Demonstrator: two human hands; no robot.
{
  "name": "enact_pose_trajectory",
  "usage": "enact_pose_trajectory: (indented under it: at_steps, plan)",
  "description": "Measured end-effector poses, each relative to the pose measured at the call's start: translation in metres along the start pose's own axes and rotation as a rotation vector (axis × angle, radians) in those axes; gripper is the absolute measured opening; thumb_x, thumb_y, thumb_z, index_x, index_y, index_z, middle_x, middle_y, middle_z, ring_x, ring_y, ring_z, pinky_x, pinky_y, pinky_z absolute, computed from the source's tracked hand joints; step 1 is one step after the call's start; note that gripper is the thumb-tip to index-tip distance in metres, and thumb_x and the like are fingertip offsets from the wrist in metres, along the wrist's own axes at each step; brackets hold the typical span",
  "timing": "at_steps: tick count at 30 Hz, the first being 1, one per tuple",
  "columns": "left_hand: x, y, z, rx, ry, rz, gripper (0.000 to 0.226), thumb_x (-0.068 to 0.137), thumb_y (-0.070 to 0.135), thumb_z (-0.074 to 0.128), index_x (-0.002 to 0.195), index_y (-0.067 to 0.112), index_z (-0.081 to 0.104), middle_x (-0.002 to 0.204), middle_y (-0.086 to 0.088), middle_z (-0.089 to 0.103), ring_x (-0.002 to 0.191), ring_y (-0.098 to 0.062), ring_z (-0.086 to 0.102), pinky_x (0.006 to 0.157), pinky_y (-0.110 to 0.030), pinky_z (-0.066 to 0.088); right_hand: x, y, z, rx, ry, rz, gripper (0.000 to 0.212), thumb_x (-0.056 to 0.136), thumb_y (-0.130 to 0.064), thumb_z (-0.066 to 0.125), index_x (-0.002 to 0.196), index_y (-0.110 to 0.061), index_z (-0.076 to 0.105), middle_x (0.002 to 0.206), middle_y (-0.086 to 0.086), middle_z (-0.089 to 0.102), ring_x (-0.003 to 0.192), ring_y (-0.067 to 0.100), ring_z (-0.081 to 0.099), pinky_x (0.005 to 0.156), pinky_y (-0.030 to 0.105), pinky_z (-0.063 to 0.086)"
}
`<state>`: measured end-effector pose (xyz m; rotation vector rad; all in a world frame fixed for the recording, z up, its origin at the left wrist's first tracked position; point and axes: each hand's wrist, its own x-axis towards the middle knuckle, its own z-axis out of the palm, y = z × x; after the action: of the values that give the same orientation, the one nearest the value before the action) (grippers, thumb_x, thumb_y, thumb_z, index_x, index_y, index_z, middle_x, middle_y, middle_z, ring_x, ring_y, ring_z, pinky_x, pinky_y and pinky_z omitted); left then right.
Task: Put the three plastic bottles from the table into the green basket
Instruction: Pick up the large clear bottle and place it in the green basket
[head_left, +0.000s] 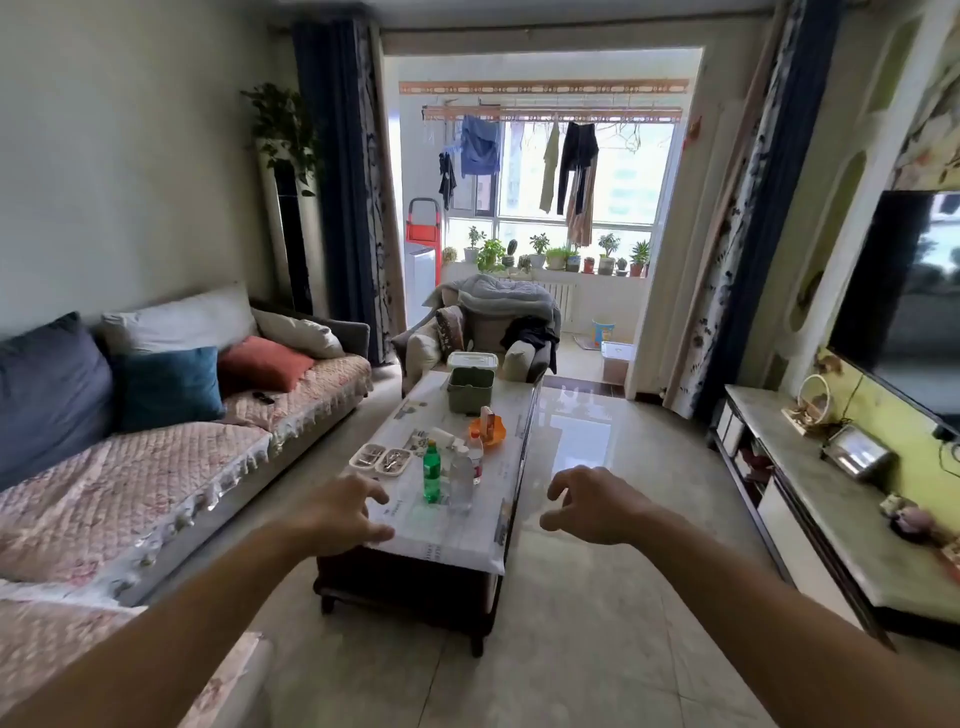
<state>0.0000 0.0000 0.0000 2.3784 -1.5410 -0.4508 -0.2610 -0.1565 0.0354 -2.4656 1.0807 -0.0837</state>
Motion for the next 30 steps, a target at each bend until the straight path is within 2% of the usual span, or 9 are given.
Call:
enact_pose_trajectory:
  at_steps: [3,5,8,12,16,19,23,30]
  plan:
    - [0.027,-0.006,0.004,-0.028,-0.019,-0.009,0.055,0.077,0.036,0.078,0.125,0.016,0.06,0.101,-0.007,0.072,0.081,-0.012,0.066,0.08,-0.033,0.055,0.023,0.004,0.003,0.008,-0.027,-0.01,0.038,0.086,-0.032,0.071,0.115,-0.008,0.063,0.096,0.003,0.061,0.088,0.02,0.06,0.068,0.023,0.05]
    - [0.05,-0.011,0.006,-0.025,-0.042,-0.016,0.056,0.078,0.036,0.078,0.126,0.016,0.059,0.105,-0.008,0.072,0.084,-0.013,0.067,0.083,-0.035,0.055,0.045,0.007,0.007,-0.013,-0.042,-0.017,0.036,0.088,-0.03,0.069,0.116,-0.008,0.062,0.103,0.007,0.065,0.085,0.018,0.058,0.063,0.019,0.046]
    - [0.086,-0.024,0.005,-0.035,-0.054,-0.009,0.057,0.078,0.034,0.078,0.128,0.016,0.057,0.109,-0.009,0.071,0.087,-0.015,0.066,0.083,-0.035,0.055,0.082,0.006,0.01,-0.057,-0.057,-0.014,0.037,0.088,-0.032,0.069,0.117,-0.01,0.062,0.11,0.008,0.066,0.087,0.018,0.059,0.064,0.02,0.046]
    - [0.136,-0.045,-0.002,-0.044,-0.056,0.002,0.055,0.078,0.035,0.078,0.126,0.017,0.059,0.107,-0.007,0.072,0.082,-0.011,0.065,0.067,-0.023,0.048,0.141,0.003,0.016,-0.07,-0.046,-0.003,0.04,0.086,-0.035,0.07,0.119,-0.013,0.061,0.111,0.005,0.067,0.093,0.02,0.064,0.078,0.027,0.055]
    - [0.185,-0.064,-0.01,-0.043,-0.066,-0.009,0.055,0.077,0.04,0.078,0.125,0.02,0.06,0.107,-0.005,0.072,0.085,-0.012,0.065,0.072,-0.025,0.048,0.194,0.003,0.026,-0.064,-0.07,0.026,0.043,0.085,-0.037,0.07,0.12,-0.014,0.06,0.114,0.004,0.066,0.094,0.019,0.063,0.082,0.03,0.056]
    - [0.216,-0.075,-0.009,-0.063,-0.092,-0.002,0.055,0.079,0.039,0.076,0.128,0.02,0.058,0.111,-0.007,0.071,0.087,-0.013,0.064,0.065,-0.021,0.044,0.229,0.006,0.033,-0.059,-0.083,0.046,0.044,0.084,-0.039,0.07,0.12,-0.015,0.059,0.115,0.004,0.066,0.096,0.019,0.063,0.085,0.034,0.056]
    - [0.255,-0.087,0.004,-0.107,-0.133,-0.021,0.059,0.079,0.038,0.076,0.131,0.018,0.055,0.113,-0.01,0.069,0.091,-0.016,0.065,0.085,-0.034,0.054,0.27,0.015,0.041,-0.055,-0.118,0.068,0.044,0.084,-0.042,0.069,0.119,-0.017,0.06,0.115,0.003,0.064,0.095,0.018,0.062,0.085,0.034,0.056]
    - [0.332,-0.098,0.032,-0.161,-0.152,-0.071,0.066,0.074,0.04,0.08,0.131,0.018,0.055,0.109,-0.009,0.069,0.088,-0.014,0.065,0.083,-0.033,0.055,0.347,0.055,0.045,-0.055,-0.175,0.077,0.044,0.085,-0.042,0.068,0.121,-0.017,0.058,0.115,0.004,0.064,0.098,0.019,0.06,0.087,0.034,0.053]
